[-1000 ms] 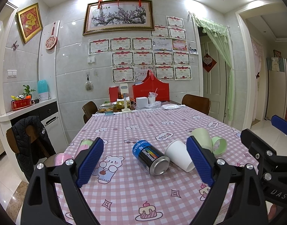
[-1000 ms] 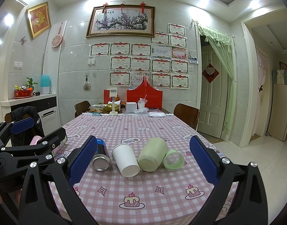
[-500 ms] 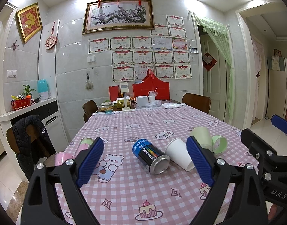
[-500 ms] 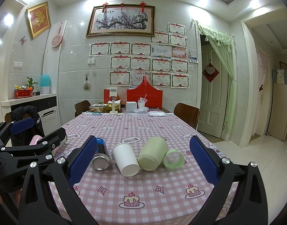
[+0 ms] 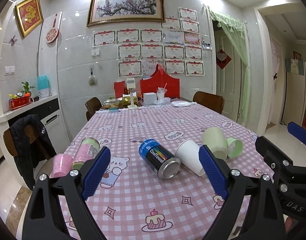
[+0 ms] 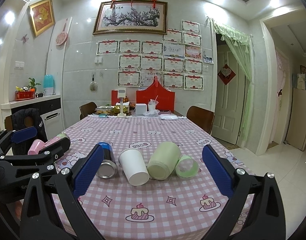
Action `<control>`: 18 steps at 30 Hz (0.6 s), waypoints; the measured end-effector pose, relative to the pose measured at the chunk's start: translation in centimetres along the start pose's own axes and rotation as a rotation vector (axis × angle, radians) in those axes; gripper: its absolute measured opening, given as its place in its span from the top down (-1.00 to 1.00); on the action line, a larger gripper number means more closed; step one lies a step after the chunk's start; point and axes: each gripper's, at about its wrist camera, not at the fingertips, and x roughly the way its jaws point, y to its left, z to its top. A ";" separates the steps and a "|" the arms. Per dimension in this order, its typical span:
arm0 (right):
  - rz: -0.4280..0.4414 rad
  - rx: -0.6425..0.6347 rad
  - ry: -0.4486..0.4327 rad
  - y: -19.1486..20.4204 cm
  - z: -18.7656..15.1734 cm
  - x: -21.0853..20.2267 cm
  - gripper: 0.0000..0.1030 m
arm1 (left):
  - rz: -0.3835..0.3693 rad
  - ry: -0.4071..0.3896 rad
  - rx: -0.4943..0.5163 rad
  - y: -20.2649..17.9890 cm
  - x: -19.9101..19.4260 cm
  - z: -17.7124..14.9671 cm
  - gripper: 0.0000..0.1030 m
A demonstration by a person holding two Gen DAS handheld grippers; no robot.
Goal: Flip cup upside down
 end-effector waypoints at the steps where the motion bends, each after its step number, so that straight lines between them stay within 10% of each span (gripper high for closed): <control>1: -0.001 0.000 0.004 0.0 0.0 0.2 -0.85 | -0.004 0.011 0.000 0.0 0.3 -0.1 -0.72; 18: -0.036 0.039 0.142 -2.3 -2.4 6.2 -0.85 | -0.088 0.275 -0.075 -1.8 10.5 -2.3 -0.72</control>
